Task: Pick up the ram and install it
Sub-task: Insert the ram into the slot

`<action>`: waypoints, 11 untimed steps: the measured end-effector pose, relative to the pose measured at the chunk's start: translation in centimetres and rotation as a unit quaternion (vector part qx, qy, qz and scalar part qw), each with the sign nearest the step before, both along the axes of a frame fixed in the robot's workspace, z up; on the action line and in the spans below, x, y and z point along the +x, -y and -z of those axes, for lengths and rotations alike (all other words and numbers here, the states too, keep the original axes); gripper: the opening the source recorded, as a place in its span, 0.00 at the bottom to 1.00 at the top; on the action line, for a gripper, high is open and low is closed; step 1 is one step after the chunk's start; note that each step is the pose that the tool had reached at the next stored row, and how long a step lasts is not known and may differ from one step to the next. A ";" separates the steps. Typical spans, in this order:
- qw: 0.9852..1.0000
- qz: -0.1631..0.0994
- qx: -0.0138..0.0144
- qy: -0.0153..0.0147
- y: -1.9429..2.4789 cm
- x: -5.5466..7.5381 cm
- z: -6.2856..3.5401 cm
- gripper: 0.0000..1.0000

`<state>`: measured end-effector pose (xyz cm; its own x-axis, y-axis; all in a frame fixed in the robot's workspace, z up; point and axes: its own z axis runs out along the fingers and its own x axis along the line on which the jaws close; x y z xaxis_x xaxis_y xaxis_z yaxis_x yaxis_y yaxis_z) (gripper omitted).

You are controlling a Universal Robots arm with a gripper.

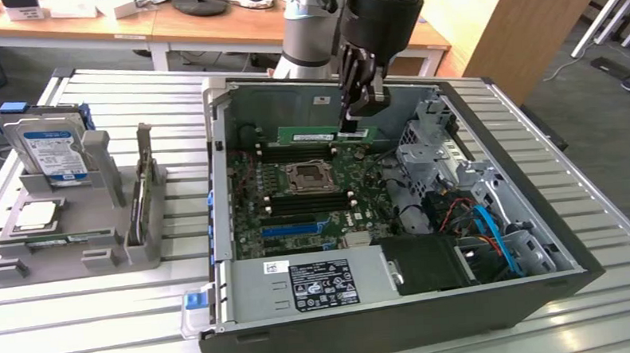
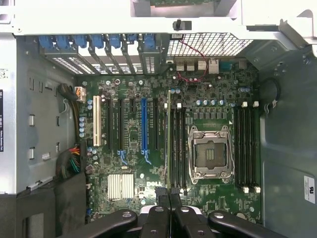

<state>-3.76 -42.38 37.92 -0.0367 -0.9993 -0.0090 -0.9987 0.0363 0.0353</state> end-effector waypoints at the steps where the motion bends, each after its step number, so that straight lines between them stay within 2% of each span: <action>1: 1.000 0.000 0.000 0.000 0.00 0.0 0.00 0.11; 7: 1.000 0.000 0.000 0.000 0.00 0.0 0.00 0.11; 11: 1.000 0.000 0.000 0.000 0.00 0.0 0.44 0.11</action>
<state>-3.76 -42.38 37.49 -0.0366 -0.9993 -0.0091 -0.9987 0.0363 0.0353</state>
